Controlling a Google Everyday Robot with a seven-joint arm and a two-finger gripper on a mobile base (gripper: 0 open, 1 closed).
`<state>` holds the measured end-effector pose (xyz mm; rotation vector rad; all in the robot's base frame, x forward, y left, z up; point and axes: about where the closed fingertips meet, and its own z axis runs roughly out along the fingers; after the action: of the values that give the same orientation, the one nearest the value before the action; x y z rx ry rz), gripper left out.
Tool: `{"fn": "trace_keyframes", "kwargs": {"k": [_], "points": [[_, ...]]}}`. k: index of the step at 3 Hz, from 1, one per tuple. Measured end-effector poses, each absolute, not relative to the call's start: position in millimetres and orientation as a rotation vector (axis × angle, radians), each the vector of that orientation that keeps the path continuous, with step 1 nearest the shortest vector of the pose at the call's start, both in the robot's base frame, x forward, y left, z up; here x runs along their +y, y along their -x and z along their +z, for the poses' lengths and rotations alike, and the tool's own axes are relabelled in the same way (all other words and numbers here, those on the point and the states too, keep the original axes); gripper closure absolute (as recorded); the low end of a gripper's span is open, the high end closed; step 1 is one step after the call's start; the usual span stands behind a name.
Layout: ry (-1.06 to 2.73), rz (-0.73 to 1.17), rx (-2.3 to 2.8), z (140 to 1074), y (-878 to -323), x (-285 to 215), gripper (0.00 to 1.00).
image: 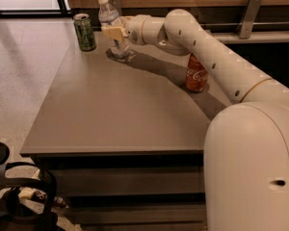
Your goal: Move blue plastic bottle near green can
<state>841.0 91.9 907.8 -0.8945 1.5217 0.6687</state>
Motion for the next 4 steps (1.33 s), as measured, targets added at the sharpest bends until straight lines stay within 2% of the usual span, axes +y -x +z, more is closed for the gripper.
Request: {"fn": "trace_keyframes", "kwargs": {"k": [4], "points": [[0.889,0.636,1.441,949.9,-862.3,60.2,1.00]]}}
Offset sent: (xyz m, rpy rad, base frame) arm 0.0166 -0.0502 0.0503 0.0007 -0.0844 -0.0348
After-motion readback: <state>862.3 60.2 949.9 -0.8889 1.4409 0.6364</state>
